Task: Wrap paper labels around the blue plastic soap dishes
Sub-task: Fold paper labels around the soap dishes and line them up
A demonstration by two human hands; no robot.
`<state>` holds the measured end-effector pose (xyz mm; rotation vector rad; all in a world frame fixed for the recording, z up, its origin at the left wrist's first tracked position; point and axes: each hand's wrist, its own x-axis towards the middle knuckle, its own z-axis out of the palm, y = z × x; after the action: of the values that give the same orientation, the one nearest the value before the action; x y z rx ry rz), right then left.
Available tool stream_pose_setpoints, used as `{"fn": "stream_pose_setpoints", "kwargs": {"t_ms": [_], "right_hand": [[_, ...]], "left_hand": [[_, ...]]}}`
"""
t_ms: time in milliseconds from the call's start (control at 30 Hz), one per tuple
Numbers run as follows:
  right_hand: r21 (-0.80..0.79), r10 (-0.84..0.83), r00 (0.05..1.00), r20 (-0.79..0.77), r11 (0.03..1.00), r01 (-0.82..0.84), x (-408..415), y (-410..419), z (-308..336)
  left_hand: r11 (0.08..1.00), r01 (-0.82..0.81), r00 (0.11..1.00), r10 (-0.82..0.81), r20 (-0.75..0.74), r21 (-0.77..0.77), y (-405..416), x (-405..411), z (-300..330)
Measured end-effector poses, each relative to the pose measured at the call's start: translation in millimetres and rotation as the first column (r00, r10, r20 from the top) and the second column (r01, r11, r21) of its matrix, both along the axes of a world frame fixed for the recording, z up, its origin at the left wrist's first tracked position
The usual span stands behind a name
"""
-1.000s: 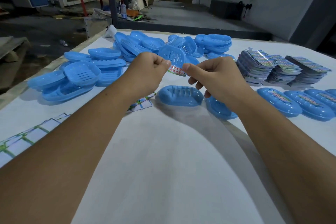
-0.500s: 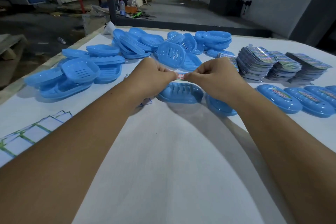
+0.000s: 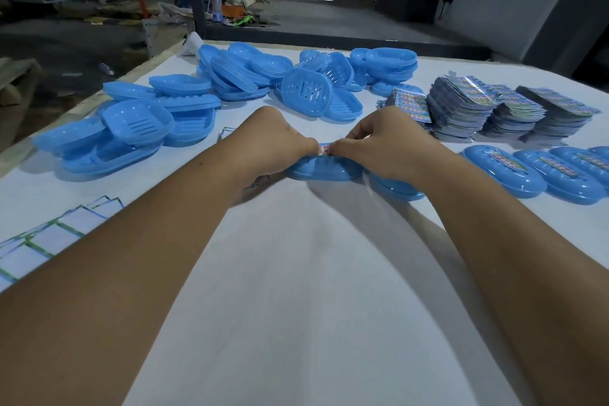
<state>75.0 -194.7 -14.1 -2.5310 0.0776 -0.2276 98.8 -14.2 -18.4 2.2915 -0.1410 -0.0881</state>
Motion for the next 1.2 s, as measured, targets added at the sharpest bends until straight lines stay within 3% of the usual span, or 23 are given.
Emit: {"fn": "stream_pose_setpoints", "kwargs": {"t_ms": [600, 833, 1200], "right_hand": [[-0.007, 0.028, 0.999, -0.026, 1.000, -0.029, 1.9, -1.7, -2.5], [-0.077, 0.011, 1.000, 0.006, 0.997, -0.011, 0.8, 0.5, -2.0], [-0.234, -0.052, 0.994, 0.099, 0.970, 0.074, -2.3, 7.7, -2.4]], "left_hand": [[0.997, -0.030, 0.999, 0.028, 0.034, 0.073, -0.4, 4.6, -1.7], [0.989, -0.024, 0.995, 0.009, 0.103, 0.148, -2.0, 5.7, -3.8], [0.934, -0.143, 0.951, 0.038, 0.306, 0.327, -7.8, 6.3, -9.1]]}}
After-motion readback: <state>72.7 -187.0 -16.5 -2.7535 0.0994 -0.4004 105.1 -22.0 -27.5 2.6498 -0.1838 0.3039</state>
